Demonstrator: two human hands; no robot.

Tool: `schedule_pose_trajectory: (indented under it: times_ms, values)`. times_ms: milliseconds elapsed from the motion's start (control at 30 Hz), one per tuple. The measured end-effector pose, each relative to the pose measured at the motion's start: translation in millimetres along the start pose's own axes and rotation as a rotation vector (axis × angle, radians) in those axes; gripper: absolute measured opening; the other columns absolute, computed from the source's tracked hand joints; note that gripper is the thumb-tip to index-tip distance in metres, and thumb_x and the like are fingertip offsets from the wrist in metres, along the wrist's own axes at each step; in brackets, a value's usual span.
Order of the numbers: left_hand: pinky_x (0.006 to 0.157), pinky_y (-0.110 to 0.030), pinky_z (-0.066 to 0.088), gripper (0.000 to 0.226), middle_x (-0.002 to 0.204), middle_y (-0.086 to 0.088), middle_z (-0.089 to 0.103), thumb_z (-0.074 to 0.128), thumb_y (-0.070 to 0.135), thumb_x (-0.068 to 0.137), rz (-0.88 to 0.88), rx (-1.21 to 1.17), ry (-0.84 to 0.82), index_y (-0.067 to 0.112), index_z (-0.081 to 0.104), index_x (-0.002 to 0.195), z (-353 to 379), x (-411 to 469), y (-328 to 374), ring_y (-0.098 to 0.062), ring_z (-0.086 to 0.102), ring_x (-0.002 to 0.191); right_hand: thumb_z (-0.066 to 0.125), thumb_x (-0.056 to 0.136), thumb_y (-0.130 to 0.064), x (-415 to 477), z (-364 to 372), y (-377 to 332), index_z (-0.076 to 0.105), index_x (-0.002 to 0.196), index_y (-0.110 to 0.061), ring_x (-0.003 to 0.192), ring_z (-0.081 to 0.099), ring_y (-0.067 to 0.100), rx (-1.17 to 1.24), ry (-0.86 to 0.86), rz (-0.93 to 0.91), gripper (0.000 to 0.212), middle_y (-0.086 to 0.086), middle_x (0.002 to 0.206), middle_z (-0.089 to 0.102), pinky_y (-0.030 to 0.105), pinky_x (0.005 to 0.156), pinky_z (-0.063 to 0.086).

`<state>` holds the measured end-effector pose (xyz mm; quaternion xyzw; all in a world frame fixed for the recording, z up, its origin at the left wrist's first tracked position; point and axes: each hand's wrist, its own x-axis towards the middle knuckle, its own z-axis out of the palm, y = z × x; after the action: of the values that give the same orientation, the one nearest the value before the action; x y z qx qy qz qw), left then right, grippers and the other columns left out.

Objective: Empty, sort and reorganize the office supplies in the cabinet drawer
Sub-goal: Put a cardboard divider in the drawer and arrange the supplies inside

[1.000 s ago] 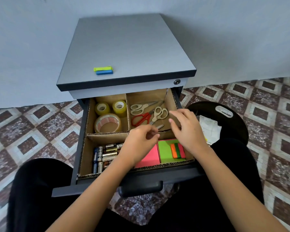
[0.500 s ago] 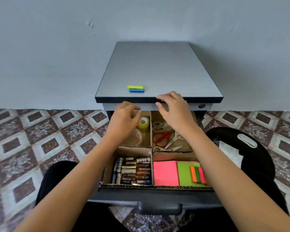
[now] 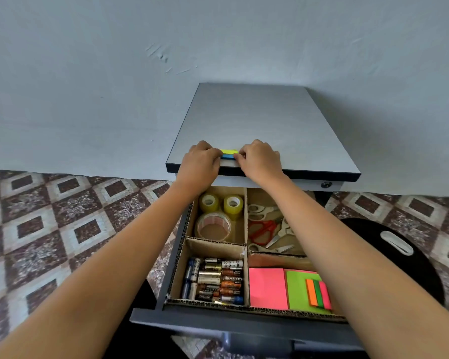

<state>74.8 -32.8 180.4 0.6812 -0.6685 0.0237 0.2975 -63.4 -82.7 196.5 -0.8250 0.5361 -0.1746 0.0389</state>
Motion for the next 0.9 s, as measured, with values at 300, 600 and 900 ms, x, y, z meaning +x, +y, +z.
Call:
schedule_pose_trajectory:
  times_ms: [300,600,900]
  values:
    - [0.086,-0.042,0.045,0.026,0.112,-0.017,0.058,0.05,0.014,0.094,0.029,0.01,-0.036,0.004,0.066,0.111,-2.3,-0.2,-2.2,-0.032,0.053,0.101,0.051,0.095,-0.037,3.0,-1.1,-3.6,0.066,0.105,-0.014,0.1,0.054,0.024,0.075,-0.01,0.054,0.029,0.006,0.106,0.059,0.038,0.083,0.039]
    - [0.075,-0.032,0.04,0.021,0.101,-0.014,0.06,0.053,0.019,0.094,0.039,-0.039,-0.066,0.003,0.063,0.105,-6.5,-0.3,-1.3,-0.025,0.053,0.091,0.055,0.093,-0.037,0.5,-0.3,2.9,0.064,0.103,-0.016,0.104,0.052,0.023,0.134,-0.045,0.004,0.025,0.004,0.108,0.058,0.04,0.087,0.038]
    - [0.083,-0.022,0.035,0.031,0.114,-0.013,0.054,0.053,0.023,0.094,0.067,-0.01,-0.18,0.008,0.061,0.119,-13.7,6.2,-3.5,-0.023,0.05,0.104,0.058,0.092,-0.032,-6.6,4.4,11.8,0.062,0.1,-0.014,0.103,0.051,0.02,0.21,0.031,-0.132,0.02,0.002,0.105,0.058,0.038,0.085,0.039]
